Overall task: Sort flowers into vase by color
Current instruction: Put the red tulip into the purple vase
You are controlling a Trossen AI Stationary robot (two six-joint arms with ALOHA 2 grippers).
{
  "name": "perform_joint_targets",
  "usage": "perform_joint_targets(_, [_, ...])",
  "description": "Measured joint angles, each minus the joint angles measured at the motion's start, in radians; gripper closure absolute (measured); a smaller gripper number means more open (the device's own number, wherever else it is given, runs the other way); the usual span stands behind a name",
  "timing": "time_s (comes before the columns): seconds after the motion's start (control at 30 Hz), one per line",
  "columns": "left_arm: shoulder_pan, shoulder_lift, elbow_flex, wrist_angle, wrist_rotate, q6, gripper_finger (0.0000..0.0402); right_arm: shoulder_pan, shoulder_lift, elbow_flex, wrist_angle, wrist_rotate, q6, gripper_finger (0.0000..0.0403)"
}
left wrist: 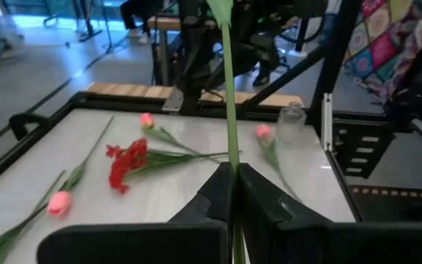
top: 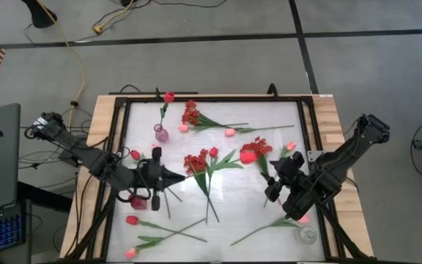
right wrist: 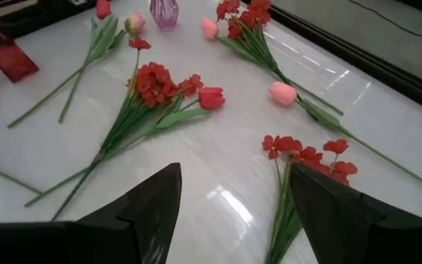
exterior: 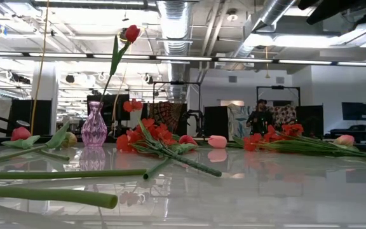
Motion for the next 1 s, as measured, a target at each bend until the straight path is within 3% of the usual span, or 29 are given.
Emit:
perform_joint_targets(0.17, [0.0,0.002,-0.001,0.063,0.038,0.064,0.0401,0.001,0.0,-0.038,0.082,0.02,-0.04,0.0121])
perform_joint_targets(0.37, [0.01,0.003,-0.013,0.156,0.062,0.165,0.0401,-0.003,0.001,-0.15,0.307,0.036,-0.128,0.0121])
perform_joint_targets(0.53, [0.125,0.003,-0.097,0.285,0.25,0.184,0.0401,-0.063,0.001,-0.229,0.509,0.031,-0.246,0.0121])
perform_joint_targets(0.77, [0.325,0.003,-0.148,0.382,0.513,0.104,0.0401,-0.171,0.0,-0.24,0.717,-0.108,-0.5,0.0121])
perform_joint_targets(1.0, [0.365,0.002,-0.148,0.4,0.576,0.152,0.0401,-0.27,0.0,-0.24,0.899,-0.22,-0.765,0.0121])
